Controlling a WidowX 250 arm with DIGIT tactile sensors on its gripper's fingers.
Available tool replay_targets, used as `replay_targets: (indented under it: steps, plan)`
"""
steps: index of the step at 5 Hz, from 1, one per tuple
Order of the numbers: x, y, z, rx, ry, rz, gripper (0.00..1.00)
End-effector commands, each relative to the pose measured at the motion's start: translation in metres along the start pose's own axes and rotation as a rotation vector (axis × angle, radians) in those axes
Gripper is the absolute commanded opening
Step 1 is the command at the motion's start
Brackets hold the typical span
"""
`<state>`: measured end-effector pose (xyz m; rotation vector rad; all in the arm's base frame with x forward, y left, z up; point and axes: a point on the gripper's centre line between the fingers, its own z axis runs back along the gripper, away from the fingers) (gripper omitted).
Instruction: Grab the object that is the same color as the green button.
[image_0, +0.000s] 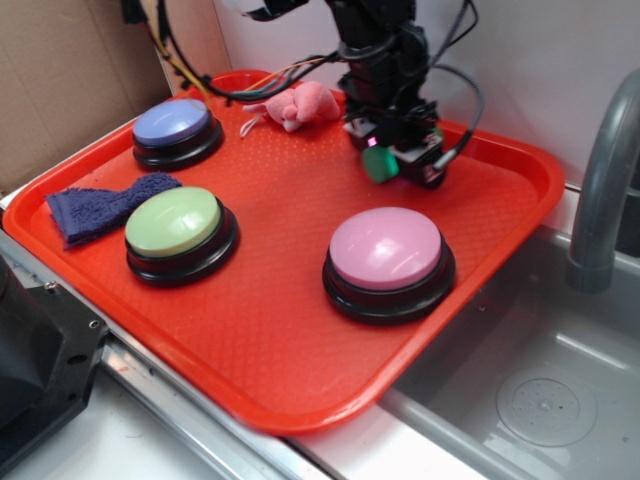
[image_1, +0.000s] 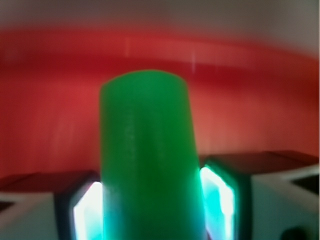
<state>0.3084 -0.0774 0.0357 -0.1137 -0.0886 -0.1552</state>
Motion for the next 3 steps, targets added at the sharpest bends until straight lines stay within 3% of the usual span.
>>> replay_targets:
  steps: [1,3]
  plan:
    - [-0.047,-0.005,0.135,0.054,0.03,0.026,0.0]
    - [-0.076,-0.013,0.201,0.164,-0.04,0.042,0.0]
